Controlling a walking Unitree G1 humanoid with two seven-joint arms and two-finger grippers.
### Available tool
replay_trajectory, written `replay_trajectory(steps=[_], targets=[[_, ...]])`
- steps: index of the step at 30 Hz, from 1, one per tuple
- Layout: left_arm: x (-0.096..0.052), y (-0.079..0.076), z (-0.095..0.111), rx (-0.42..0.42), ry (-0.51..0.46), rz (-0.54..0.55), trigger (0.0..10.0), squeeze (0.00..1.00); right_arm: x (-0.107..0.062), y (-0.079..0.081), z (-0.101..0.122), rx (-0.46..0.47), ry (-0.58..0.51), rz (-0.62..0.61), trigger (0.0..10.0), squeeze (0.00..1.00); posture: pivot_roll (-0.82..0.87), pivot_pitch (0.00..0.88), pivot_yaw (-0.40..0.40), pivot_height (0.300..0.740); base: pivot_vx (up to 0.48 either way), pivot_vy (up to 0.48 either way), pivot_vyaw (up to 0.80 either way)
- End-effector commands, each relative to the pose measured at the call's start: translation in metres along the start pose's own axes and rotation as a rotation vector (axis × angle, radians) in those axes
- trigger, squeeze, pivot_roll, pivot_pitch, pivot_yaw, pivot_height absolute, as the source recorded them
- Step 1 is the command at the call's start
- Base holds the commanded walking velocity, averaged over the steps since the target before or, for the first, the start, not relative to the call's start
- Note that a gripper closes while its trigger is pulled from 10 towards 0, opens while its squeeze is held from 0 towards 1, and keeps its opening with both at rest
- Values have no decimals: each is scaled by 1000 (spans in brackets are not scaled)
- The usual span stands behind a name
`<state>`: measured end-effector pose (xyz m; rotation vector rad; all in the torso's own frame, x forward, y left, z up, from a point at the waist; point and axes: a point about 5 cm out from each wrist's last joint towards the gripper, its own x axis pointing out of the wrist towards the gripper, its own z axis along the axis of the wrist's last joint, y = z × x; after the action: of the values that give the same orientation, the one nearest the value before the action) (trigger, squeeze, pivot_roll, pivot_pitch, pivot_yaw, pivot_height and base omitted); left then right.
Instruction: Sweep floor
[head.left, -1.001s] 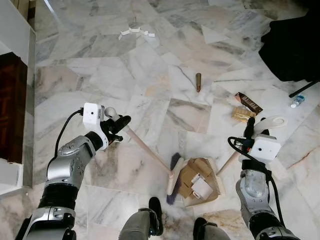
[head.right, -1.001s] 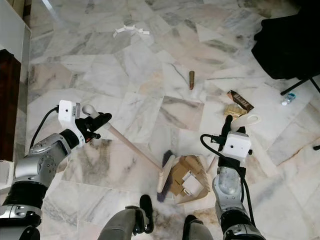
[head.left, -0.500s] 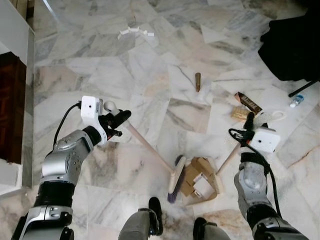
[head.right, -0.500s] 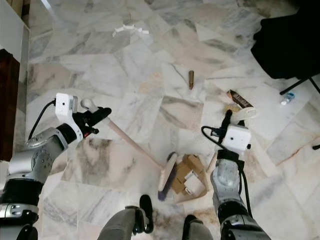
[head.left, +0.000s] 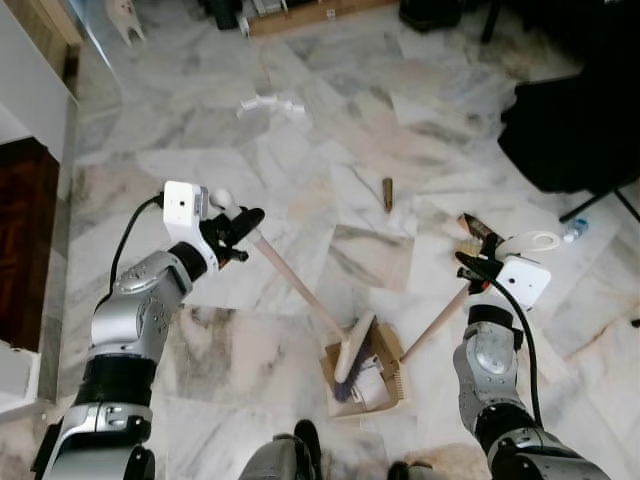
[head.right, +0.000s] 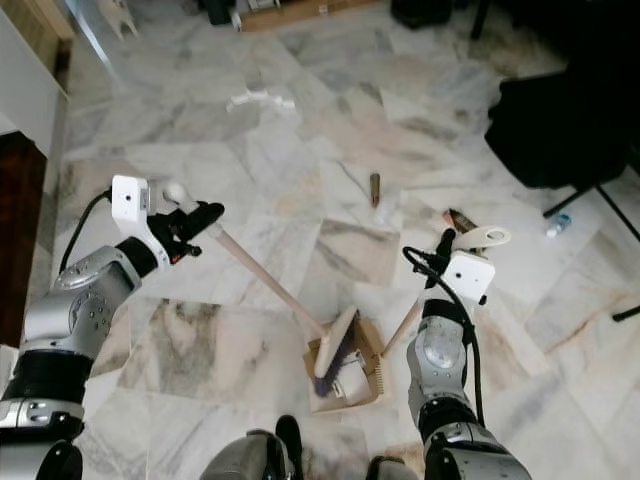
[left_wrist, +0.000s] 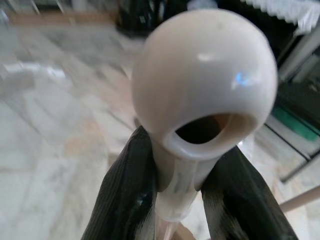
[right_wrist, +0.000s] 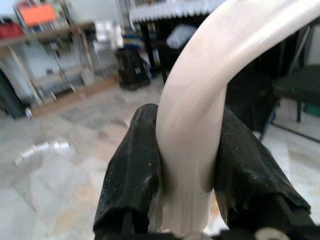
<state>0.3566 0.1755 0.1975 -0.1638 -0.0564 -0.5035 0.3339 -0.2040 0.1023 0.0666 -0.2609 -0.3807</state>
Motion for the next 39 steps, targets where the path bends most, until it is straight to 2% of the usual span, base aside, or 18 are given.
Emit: replay_trajectory(steps=[1, 2, 4, 7, 11, 17, 19, 22, 25, 30, 34, 39], targets=[[-1, 9, 31, 71, -120, 42, 10000, 0, 8, 2, 10, 27, -42, -8, 10000, 0, 172, 0, 74, 740, 0, 0, 0], [-1, 9, 31, 71, -120, 42, 10000, 0, 8, 2, 10, 27, -42, -8, 10000, 0, 172, 0, 74, 740, 0, 0, 0], [0, 12, 46, 97, -180, 78, 10000, 0, 11, -2, 13, 25, -50, -14, 10000, 0, 170, 0, 72, 740, 0, 0, 0], [1, 14, 55, 115, -224, 106, 10000, 0, 12, -4, 13, 25, -52, -17, 10000, 0, 166, 0, 70, 740, 0, 0, 0], [-1, 20, 76, 188, -333, 216, 10000, 0, 12, -8, 13, 25, -50, -23, 10000, 0, 159, 0, 66, 740, 0, 0, 0], [-7, 26, 83, 270, -402, 345, 10000, 0, 10, -10, 11, 30, -51, -35, 10000, 0, 142, 0, 70, 740, 0, 0, 0], [-11, 30, 77, 310, -399, 396, 10000, 0, 9, -11, 10, 39, -50, -47, 10000, 0, 133, 0, 74, 740, 0, 0, 0], [-15, 36, 55, 322, -348, 446, 10000, 0, 8, -12, 10, 56, -45, -65, 10000, 0, 111, 0, 80, 740, 0, 0, 0], [-18, 38, 27, 293, -285, 475, 10000, 0, 10, -12, 9, 65, -15, -82, 10000, 0, 91, 0, 84, 740, 0, 0, 0], [-21, 38, -2, 264, -216, 493, 10000, 0, 10, -18, 9, 46, -22, -108, 10000, 0, 64, 0, 90, 740, 0, 0, 0], [-20, 33, -26, 206, -168, 488, 10000, 0, 5, -31, 5, 48, -15, -128, 10000, 0, 43, 0, 95, 740, 0, 0, 0], [-12, 23, -37, 195, -146, 449, 10000, 0, 3, -40, 6, 52, -32, -150, 10000, 0, 11, 0, 109, 740, 0, 0, 0]])
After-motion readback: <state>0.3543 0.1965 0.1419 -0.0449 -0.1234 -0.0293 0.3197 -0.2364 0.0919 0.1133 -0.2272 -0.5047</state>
